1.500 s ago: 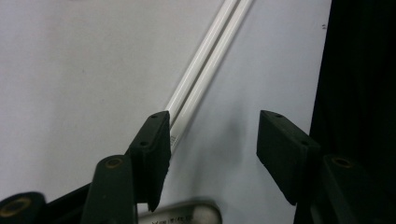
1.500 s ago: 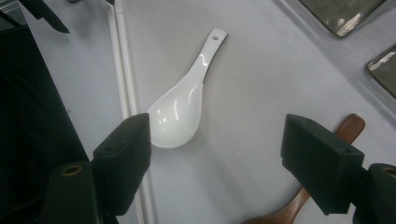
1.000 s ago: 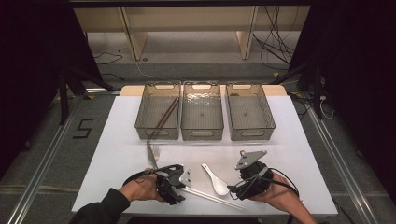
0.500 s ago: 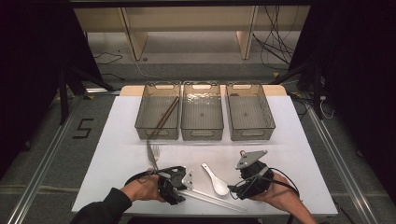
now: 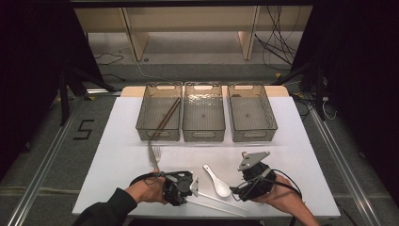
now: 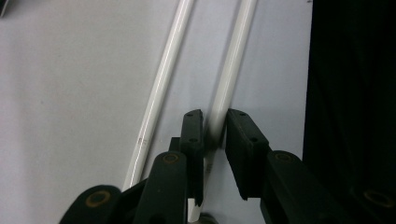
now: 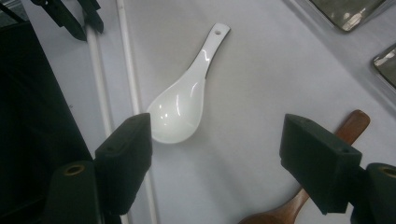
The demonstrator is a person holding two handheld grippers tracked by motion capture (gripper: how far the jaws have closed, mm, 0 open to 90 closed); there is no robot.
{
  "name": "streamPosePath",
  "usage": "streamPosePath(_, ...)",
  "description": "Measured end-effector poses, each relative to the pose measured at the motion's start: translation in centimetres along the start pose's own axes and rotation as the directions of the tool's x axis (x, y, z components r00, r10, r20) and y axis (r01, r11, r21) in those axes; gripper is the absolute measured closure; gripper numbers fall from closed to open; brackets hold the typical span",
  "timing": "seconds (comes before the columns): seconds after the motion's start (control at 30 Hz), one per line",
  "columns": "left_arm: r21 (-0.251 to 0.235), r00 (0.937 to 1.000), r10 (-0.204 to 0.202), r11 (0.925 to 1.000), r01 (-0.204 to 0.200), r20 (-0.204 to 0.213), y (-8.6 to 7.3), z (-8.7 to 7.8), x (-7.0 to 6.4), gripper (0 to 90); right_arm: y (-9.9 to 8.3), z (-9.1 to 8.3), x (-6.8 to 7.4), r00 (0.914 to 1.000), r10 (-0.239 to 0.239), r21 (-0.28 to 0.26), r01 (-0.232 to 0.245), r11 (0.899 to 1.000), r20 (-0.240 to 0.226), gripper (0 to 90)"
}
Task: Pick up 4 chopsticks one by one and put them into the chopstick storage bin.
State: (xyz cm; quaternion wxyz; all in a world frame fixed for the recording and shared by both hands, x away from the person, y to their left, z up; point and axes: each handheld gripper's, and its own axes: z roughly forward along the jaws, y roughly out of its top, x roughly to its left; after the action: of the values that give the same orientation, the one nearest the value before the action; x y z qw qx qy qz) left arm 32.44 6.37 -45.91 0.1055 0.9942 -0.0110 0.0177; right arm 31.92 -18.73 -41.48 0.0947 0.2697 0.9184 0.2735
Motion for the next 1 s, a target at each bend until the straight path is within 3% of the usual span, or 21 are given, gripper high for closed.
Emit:
streamPosePath(0.2, 0.006, 0.9988, 0.048, 0.9988, -0.048, 0.004, 0.1, 0.0, -0.2, 80.3, 0.0, 0.0, 0.0, 1.0000, -0.002, -0.001, 0.002, 1.000, -0.001, 26.4)
streamPosePath(0.43, 0.000, 0.9984, 0.053, 0.9986, -0.053, 0.017, 0.0, 0.0, -0.2, 82.5, 0.0, -0.1, 0.0, 1.0000, -0.003, -0.003, 0.003, 1.000, -0.003, 26.5)
streamPosePath(0.5, 0.005, 0.9971, 0.074, 0.9973, -0.074, 0.017, 0.0, -0.1, -0.2, 82.9, 0.0, -0.1, 0.0, 1.0000, -0.002, -0.002, 0.002, 1.000, -0.002, 26.5)
streamPosePath(0.77, -0.014, 0.9969, 0.077, 0.9970, -0.077, 0.016, 0.1, -0.6, -0.3, 83.4, 0.0, -0.1, 0.0, 1.0000, 0.001, -0.006, -0.001, 1.000, -0.002, 26.6)
streamPosePath(0.87, -0.054, 0.9980, 0.062, 0.9967, -0.061, 0.010, 0.2, -1.4, -0.5, 83.5, 0.0, -0.2, -0.2, 0.9999, 0.006, -0.015, -0.006, 1.000, 0.012, 26.6)
streamPosePath(1.0, -0.085, 0.9994, 0.033, 0.9958, -0.034, -0.008, 0.0, -2.4, -0.2, 83.4, -0.2, -0.6, -0.7, 0.9982, 0.040, -0.066, -0.037, 0.997, 0.045, 25.9)
